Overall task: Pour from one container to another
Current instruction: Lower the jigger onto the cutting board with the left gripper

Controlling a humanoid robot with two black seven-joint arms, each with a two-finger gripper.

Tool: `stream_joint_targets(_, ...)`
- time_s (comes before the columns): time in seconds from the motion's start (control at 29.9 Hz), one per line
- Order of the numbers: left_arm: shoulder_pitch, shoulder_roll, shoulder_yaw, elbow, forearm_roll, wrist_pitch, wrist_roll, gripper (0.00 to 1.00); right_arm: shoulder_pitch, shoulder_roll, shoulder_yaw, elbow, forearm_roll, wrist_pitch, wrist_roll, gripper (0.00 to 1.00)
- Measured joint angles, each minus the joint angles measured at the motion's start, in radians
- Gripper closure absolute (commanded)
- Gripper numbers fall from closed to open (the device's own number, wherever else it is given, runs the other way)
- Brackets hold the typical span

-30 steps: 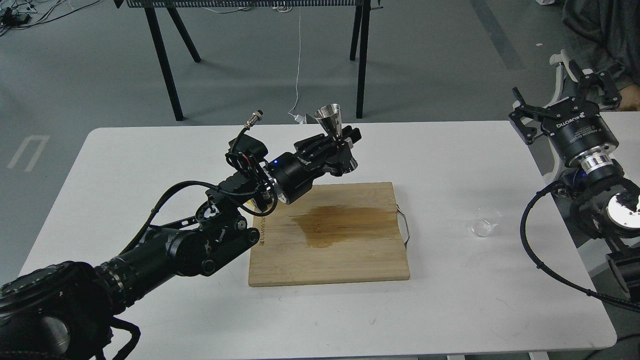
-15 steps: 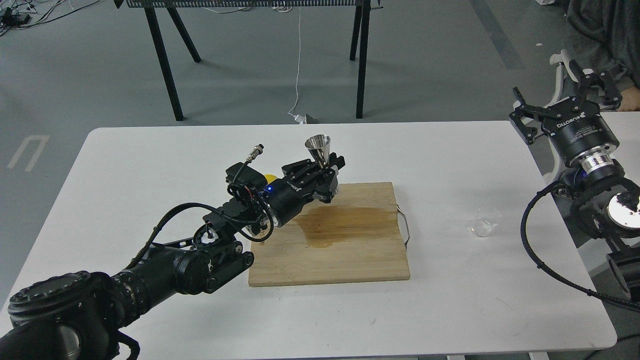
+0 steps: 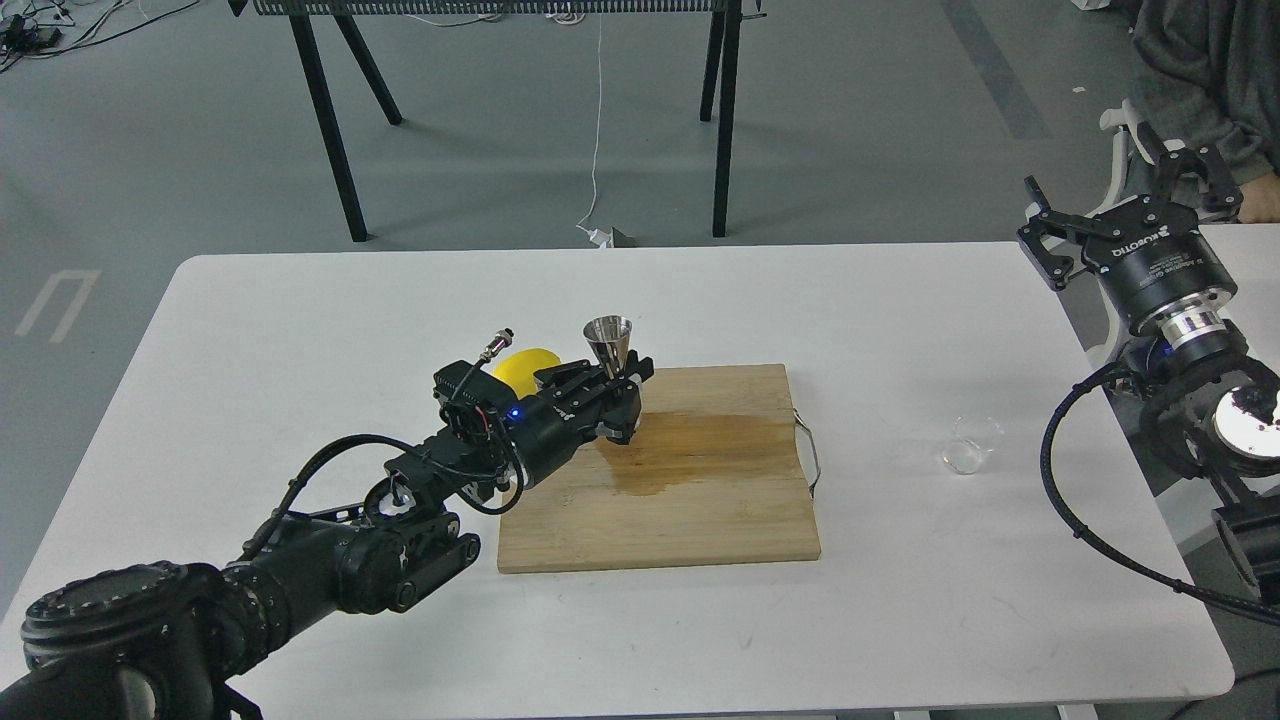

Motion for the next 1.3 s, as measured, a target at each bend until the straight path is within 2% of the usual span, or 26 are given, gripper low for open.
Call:
stream_joint_targets(0.67,0.037,0.0,0.028,-0.097,-0.003,0.0,0.0,0.82,-0.004,0.0,-0.002,-0.001,0.0,0.0,0.0,0.01)
stream_joint_targets(1.3,0.057,0.0,0.072,-0.1,-0.002,0.0,0.0,0.73,-0.006,0.0,-0.003,-0.001,0.0,0.0,0.0,0.01)
